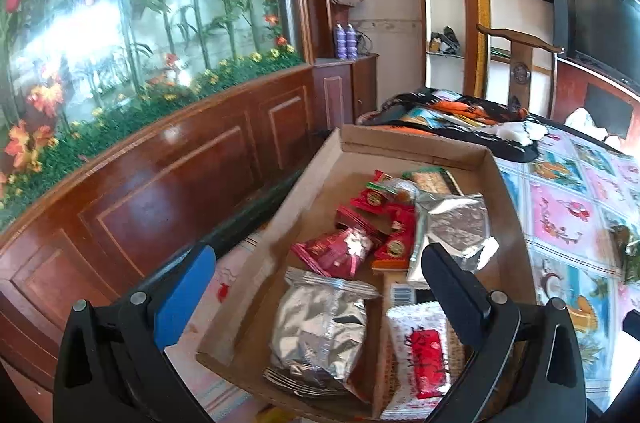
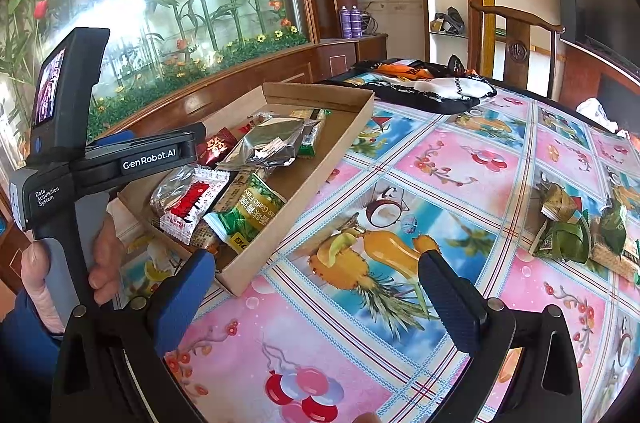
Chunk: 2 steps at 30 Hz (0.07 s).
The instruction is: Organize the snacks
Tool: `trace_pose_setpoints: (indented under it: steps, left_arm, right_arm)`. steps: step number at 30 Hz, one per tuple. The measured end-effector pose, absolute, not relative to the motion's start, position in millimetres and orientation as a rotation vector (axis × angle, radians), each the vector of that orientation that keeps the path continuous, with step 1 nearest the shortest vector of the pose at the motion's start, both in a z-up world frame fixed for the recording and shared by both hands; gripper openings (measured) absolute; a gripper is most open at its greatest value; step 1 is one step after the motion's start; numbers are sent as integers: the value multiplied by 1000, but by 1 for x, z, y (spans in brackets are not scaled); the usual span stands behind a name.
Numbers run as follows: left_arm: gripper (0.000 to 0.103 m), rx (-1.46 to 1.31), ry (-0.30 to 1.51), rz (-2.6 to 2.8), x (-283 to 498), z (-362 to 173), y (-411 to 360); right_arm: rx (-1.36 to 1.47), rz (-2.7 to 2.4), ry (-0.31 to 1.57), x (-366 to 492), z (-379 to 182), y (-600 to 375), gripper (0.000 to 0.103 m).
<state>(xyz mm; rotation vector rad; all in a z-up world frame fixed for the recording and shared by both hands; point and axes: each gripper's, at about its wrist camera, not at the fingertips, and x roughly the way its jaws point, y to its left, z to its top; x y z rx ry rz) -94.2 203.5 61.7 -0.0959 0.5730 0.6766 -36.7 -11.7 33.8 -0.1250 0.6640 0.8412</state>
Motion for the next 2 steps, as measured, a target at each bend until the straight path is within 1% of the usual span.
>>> trace_pose_setpoints:
  steps: [2]
  left_arm:
    - [103, -84, 563, 680, -95, 63, 202]
  right_arm:
    - [-123, 841, 662, -37, 34, -12, 103]
